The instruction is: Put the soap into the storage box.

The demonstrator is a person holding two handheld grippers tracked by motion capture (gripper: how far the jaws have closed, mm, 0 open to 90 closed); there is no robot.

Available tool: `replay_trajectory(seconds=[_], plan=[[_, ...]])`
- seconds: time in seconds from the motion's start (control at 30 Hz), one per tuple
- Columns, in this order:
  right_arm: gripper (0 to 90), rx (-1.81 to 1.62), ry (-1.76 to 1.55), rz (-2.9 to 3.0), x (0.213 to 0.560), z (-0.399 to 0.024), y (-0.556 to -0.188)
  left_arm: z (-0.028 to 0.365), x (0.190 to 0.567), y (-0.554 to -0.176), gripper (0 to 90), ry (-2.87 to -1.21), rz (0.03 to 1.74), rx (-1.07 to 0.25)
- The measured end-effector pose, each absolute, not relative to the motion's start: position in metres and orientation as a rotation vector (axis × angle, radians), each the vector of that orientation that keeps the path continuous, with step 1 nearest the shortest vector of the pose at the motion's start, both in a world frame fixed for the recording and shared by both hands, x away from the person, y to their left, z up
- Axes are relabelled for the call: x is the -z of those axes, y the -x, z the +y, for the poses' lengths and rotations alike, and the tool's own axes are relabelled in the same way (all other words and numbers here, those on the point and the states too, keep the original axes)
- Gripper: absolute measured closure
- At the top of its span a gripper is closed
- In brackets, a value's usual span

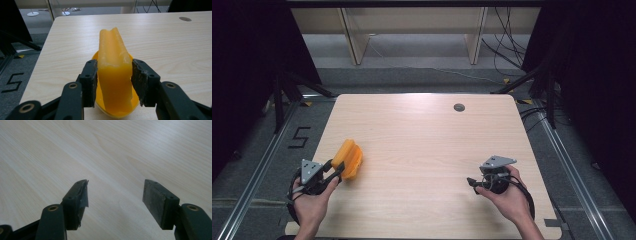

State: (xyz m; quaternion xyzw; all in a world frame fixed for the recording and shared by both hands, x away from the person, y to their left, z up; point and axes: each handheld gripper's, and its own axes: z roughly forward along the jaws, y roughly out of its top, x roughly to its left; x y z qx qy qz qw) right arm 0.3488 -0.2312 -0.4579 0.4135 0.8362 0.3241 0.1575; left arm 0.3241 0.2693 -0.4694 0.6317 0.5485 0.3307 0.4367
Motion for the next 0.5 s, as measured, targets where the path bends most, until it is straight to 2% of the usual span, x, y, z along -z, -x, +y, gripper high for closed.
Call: replay_trajectory(seconds=[0.37, 0.5], plan=[[37.5, -0.926, -1.184, 2.394, 0.4580, -0.2311, -0.3488, 0.2689, 0.4697, -0.3244, 56.8, -1.593, 1.356, -0.821], [37.5, -0.926, -1.185, 2.394, 0.4578, -0.2312, -0.3486, 0.2688, 0.4700, -0.3245, 51.4, -1.603, 1.344, -0.819]])
